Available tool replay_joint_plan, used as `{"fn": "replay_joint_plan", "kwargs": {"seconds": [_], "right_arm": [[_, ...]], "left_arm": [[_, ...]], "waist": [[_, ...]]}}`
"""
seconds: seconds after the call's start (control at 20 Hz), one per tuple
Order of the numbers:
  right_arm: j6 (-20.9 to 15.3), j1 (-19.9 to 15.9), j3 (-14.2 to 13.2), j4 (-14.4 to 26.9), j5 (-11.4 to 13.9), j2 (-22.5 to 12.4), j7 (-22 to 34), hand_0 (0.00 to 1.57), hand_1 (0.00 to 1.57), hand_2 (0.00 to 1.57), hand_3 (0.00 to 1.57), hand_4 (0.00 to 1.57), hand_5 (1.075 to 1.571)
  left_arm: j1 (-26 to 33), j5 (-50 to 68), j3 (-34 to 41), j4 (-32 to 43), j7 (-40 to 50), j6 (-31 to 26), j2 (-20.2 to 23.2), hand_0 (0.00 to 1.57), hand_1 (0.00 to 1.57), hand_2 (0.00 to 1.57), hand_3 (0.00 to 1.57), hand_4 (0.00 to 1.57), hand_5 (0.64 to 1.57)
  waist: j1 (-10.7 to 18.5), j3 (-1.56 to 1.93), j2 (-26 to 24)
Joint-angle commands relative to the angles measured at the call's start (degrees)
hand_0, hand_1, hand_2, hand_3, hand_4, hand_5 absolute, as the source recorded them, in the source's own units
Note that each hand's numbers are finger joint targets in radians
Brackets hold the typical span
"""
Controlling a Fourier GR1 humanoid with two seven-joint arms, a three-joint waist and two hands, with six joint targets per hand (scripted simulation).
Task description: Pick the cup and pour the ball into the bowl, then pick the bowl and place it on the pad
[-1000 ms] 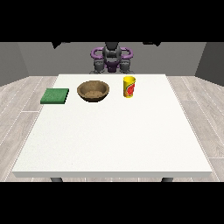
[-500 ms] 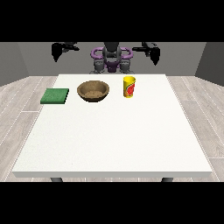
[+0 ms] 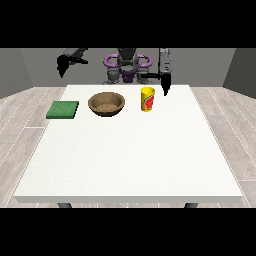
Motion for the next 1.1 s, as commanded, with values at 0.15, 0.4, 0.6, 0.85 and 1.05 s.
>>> {"fn": "replay_joint_plan", "kwargs": {"seconds": [0.15, 0.4, 0.6, 0.85, 1.05], "right_arm": [[3.0, 1.1, 1.7, 0.4, 1.6, 0.9, -6.2, 0.0, 0.0, 0.0, 0.0, 0.0, 1.57], [3.3, -2.6, -2.1, 3.8, -2.8, -0.9, -1.2, 0.0, 0.0, 0.0, 0.0, 0.0, 1.571], [3.8, -2.9, -2.4, 8.2, -0.2, -1.3, -5.8, 0.0, 0.0, 0.0, 0.0, 0.0, 1.571], [4.3, -2.6, -1.0, 7.3, 1.4, -0.6, -8.4, 0.0, 0.0, 0.0, 0.0, 0.0, 1.571], [4.0, -5.6, -1.5, 4.6, -0.2, -1.9, -4.6, 0.0, 0.0, 0.0, 0.0, 0.0, 1.57]], "left_arm": [[-6.6, -0.1, 4.0, 14.6, -13.0, 2.5, 0.2, 0.0, 0.0, 0.0, 0.0, 0.0, 1.517], [-10.2, -0.3, 4.0, 25.9, -16.4, 2.2, 0.4, 0.0, 0.0, 0.0, 0.0, 0.0, 1.517], [-12.6, -0.6, 4.2, 30.9, -20.1, 4.3, 0.1, 0.0, 0.0, 0.0, 0.0, 0.0, 1.521], [-17.0, 0.5, 6.5, 36.3, -23.8, 6.3, 0.3, 0.0, 0.0, 0.0, 0.0, 0.0, 1.526], [-16.4, -4.7, 4.2, 38.2, -26.7, 12.6, 1.5, 1.02, 1.02, 1.1, 0.89, 1.47, 0.776]], "waist": [[-4.0, -0.01, 6.1], [-1.7, 0.0, 2.8], [-1.3, 0.0, 3.6], [-3.2, 0.0, 6.3], [-4.9, -0.01, 8.1]]}}
